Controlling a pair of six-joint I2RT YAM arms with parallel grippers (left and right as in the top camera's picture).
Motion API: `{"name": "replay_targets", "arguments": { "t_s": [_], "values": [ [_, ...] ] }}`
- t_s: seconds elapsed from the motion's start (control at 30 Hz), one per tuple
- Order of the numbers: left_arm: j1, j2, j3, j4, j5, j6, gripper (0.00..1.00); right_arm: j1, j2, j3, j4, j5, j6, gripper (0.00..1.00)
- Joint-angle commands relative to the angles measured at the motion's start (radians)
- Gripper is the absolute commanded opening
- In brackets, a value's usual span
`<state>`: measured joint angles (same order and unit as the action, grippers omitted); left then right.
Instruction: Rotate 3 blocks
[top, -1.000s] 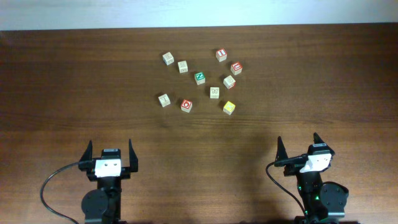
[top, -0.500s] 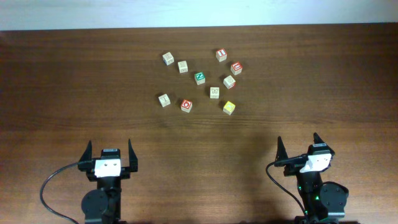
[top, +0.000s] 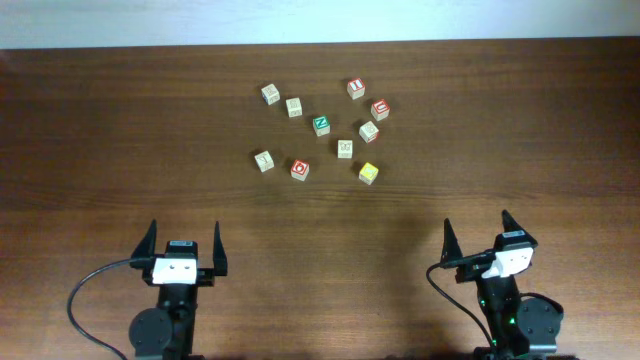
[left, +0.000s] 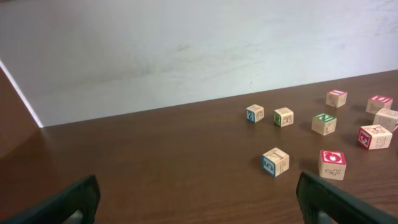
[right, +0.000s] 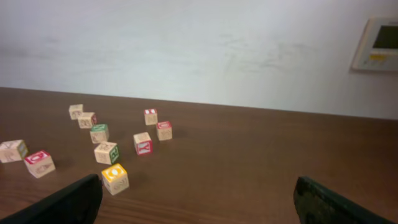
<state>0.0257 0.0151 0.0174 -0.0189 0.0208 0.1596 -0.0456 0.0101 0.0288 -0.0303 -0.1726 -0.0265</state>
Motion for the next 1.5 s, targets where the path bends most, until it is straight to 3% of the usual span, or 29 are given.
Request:
{"name": "replay_targets", "arguments": {
  "t_s": [0.0,0.33,0.57,0.83,0.97,1.07,1.2,1.4,1.47],
  "values": [
    [0.003,0.035,0.054,-0.001,0.026,-0.016,0.99,-0.007,-0.004,0.058,-0.015,-0.030,0.001,0.98],
    [0.003,0.329,0.240,-0.002,0.029,-0.016,0.99,-0.007,0.143,0.256,-0.063,-0.102,0.000,0.98],
    [0.003,0.591,0.407,-0.080,0.092,-0.011,0.99,-0.007,0.561,0.478,-0.082,-0.244,0.001,0.98],
    [0.003,1.050,0.754,-0.269,0.159,0.004,0.99,-0.007,1.059,0.881,-0.357,-0.247,0.001,0.98],
    [0.003,1.294,0.991,-0.449,0.171,0.015,0.99,0.016,1.294,1.090,-0.536,-0.290,0.001,0.98],
    [0.003,1.444,1.148,-0.584,0.171,0.015,0.99,0.101,1.442,1.166,-0.557,-0.288,0.001,0.98],
    [0.003,1.547,1.209,-0.671,0.224,0.014,0.99,0.204,1.619,1.208,-0.531,-0.288,0.076,0.98],
    [0.000,1.552,1.209,-0.691,0.275,0.014,0.99,0.230,1.680,1.207,-0.466,-0.348,0.101,0.98],
    [0.000,1.552,1.209,-0.690,0.298,0.013,0.99,0.235,1.680,1.208,-0.459,-0.263,0.228,0.99]
  ]
}}
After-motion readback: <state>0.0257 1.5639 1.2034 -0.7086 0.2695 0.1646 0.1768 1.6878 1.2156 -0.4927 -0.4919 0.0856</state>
